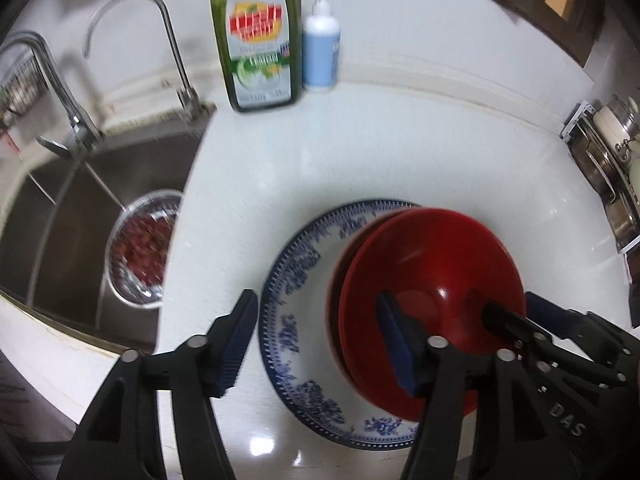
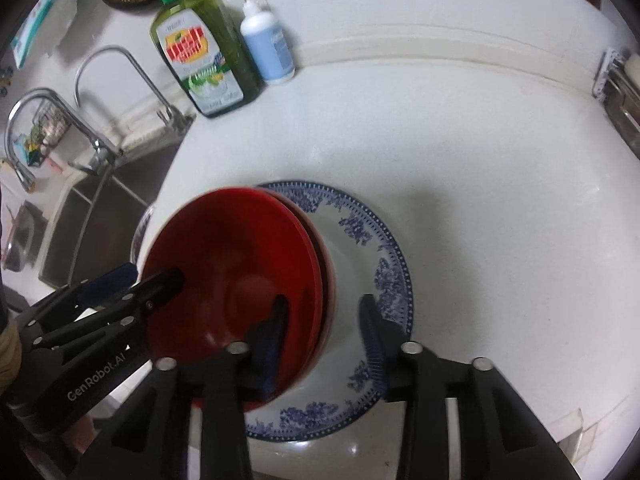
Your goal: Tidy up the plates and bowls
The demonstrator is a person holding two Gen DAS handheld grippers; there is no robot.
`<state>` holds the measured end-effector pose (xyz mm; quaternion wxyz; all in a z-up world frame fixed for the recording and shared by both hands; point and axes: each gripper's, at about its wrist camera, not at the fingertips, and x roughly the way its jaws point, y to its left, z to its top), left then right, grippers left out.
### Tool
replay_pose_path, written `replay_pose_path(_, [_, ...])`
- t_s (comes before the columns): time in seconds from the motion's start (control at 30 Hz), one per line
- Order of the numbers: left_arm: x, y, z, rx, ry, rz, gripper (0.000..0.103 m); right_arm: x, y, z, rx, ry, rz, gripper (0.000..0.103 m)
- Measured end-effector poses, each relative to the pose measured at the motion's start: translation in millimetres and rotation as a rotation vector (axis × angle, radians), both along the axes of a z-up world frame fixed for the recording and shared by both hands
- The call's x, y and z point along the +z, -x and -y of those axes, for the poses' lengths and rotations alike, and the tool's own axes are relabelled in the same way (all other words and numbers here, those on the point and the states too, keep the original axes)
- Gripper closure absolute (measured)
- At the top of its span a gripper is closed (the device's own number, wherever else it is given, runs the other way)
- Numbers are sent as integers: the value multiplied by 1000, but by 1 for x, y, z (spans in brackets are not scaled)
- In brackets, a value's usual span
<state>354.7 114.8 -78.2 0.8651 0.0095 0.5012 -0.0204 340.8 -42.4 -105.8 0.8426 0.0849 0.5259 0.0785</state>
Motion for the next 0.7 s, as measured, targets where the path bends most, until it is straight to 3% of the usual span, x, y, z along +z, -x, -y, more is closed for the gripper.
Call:
replay_pose_path(0.3, [34, 55, 8, 29, -19, 226, 13, 41, 56, 26, -52, 41, 184, 34])
replay_pose_path(0.53, [43, 134, 25, 72, -82, 370, 9, 58, 122, 53, -148, 118, 374, 24])
replay_pose_path(0.7, [45, 199, 37, 69, -104, 441, 4, 55, 180, 61, -138, 167, 419, 22])
